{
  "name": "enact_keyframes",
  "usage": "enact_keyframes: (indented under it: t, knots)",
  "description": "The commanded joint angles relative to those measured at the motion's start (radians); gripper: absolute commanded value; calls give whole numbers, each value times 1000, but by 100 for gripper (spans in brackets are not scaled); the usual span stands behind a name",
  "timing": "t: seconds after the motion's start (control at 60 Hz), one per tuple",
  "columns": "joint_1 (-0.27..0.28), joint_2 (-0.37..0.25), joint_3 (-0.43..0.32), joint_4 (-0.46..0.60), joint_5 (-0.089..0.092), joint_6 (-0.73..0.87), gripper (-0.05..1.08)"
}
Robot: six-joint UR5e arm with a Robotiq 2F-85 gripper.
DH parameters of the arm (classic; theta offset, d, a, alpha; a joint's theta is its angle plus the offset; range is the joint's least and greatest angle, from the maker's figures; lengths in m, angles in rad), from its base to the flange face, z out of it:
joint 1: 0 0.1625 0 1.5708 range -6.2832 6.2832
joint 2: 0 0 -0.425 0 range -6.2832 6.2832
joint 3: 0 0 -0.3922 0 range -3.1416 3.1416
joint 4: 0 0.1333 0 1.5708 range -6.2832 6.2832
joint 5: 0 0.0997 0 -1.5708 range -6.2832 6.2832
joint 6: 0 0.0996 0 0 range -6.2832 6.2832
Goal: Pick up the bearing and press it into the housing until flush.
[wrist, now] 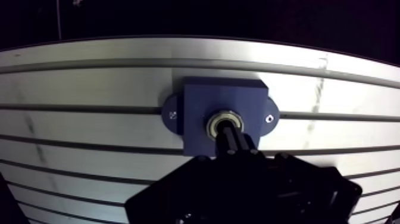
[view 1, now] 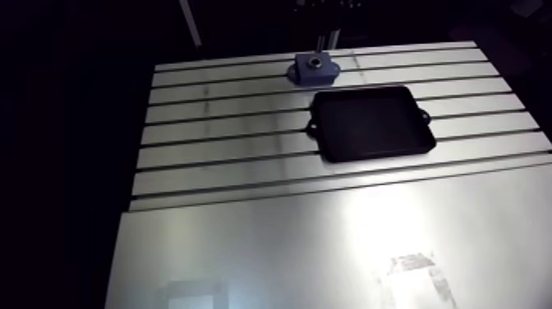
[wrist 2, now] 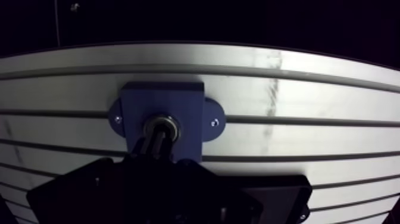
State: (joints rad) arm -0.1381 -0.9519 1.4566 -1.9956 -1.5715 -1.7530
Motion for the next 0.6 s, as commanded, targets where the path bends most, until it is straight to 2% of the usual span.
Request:
enact_keyframes:
  t: [0.017, 0.6]
  knots:
    - [0, 0, 9, -3, 0, -38, 108]
    - [0, 12, 28, -45, 8, -42, 108]
